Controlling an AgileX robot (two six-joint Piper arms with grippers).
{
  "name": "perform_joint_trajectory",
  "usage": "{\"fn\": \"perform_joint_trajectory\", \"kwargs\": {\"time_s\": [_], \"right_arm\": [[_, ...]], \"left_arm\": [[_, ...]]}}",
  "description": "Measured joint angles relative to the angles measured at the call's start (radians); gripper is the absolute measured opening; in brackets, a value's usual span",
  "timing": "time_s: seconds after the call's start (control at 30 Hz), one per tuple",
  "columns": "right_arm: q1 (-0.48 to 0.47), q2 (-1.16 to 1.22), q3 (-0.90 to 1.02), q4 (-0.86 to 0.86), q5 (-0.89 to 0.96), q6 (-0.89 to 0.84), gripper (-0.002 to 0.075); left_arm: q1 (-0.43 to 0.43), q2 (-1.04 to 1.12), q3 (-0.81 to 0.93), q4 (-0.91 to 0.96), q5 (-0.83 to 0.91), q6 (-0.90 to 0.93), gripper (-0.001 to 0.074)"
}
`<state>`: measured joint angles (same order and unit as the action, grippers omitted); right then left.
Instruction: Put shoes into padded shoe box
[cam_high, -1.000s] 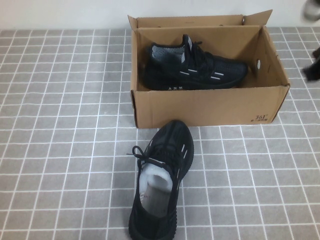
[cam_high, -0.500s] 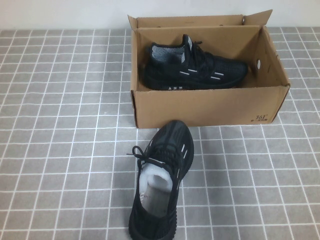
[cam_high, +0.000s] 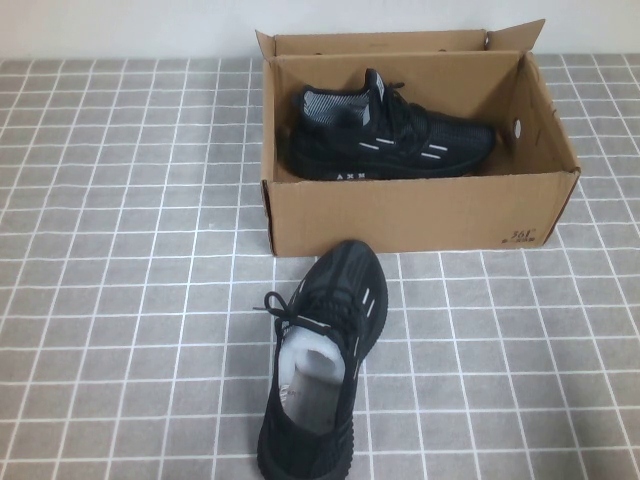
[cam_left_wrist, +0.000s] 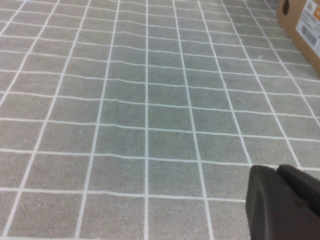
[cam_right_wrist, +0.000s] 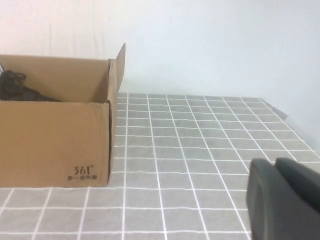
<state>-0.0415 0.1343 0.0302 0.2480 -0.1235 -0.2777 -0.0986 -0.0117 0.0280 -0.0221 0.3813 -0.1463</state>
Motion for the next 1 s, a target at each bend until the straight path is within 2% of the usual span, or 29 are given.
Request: {"fn": "perform_joint_trajectory", "kwargs": {"time_s": [0.17, 0.5, 0.57, 0.63, 0.73, 0.8, 0.9, 1.0], "right_arm": [[0.000, -0.077, 0.000, 0.089, 0.090, -0.083, -0.0006], [-0.048, -0.172, 0.000, 0.069, 0.240, -0.064, -0.0006], [-0.048, -0.172, 0.000, 0.006, 0.293, 0.017, -0.0006], [-0.048, -0.174, 0.000, -0.145, 0.354, 0.182, -0.0006], [-0.048, -0.174, -0.002, -0.425, 0.458, 0.530, -0.0006], [-0.042, -0.174, -0.002, -0.534, 0.458, 0.651, -0.0006], [-0.026, -0.174, -0.001, -0.544, 0.445, 0.642, -0.0006], [-0.020, -0.174, -0.001, -0.515, 0.447, 0.547, -0.0006]], "left_arm": [[0.000, 0.000, 0.000, 0.000, 0.000, 0.000, -0.0004], [0.000, 0.000, 0.000, 0.000, 0.000, 0.000, -0.0004], [0.000, 0.000, 0.000, 0.000, 0.000, 0.000, -0.0004], [0.000, 0.000, 0.000, 0.000, 0.000, 0.000, -0.0005], [0.000, 0.000, 0.000, 0.000, 0.000, 0.000, -0.0004], [0.000, 0.000, 0.000, 0.000, 0.000, 0.000, -0.0004], [0.000, 0.000, 0.000, 0.000, 0.000, 0.000, -0.0005], [0.000, 0.000, 0.000, 0.000, 0.000, 0.000, -0.0004]]}}
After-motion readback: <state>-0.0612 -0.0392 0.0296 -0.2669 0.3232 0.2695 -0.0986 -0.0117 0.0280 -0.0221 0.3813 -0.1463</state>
